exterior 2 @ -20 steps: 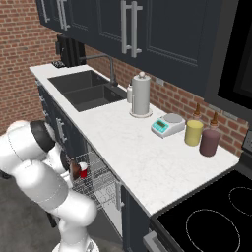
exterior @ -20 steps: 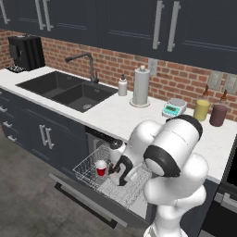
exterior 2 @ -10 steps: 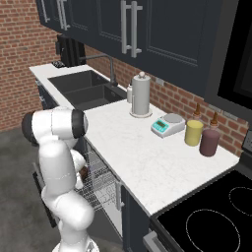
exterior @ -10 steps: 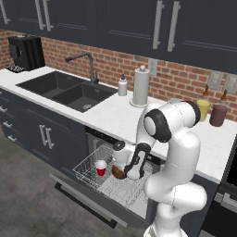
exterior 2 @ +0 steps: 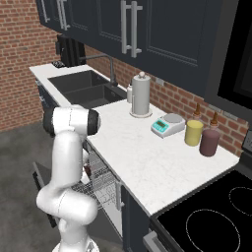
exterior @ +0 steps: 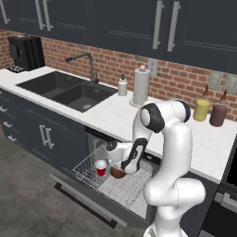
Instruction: Pick up the cup and bowl from the counter, place them in the dishwasher, and close the dishwasher door.
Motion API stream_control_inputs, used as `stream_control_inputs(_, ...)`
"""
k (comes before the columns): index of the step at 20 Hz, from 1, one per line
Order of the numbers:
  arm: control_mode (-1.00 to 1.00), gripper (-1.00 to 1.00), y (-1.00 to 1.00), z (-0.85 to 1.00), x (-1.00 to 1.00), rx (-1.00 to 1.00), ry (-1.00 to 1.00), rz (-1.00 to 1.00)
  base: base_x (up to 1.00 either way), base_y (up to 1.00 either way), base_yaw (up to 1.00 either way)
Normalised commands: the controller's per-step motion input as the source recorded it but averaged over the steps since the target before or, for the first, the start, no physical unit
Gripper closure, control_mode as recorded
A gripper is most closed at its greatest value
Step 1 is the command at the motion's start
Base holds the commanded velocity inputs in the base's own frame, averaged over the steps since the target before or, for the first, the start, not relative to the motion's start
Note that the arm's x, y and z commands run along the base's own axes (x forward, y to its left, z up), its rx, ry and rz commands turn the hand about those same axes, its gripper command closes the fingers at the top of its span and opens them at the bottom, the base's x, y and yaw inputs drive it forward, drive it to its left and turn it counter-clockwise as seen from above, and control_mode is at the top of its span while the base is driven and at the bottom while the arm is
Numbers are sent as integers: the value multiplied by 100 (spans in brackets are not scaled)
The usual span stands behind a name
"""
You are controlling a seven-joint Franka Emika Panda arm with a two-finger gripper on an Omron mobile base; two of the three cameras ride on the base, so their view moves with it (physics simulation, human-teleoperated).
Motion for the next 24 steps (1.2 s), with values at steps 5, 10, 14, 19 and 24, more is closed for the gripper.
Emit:
stream_control_inputs(5,-100,100,56,-45,0,-24,-7,0,0,0,0)
stream_control_inputs(10,-100,100,38,-28,0,-18,-2,0,0,0,0)
stream_control_inputs(14,-100,100,16,-24,0,-13,0,0,0,0,0)
stream_control_inputs(19,-100,100,0,-20,0,-9,0,-1,0,0,0)
stream_control_inputs(24,-100,100,0,-18,0,-7,0,-2,0,0,0)
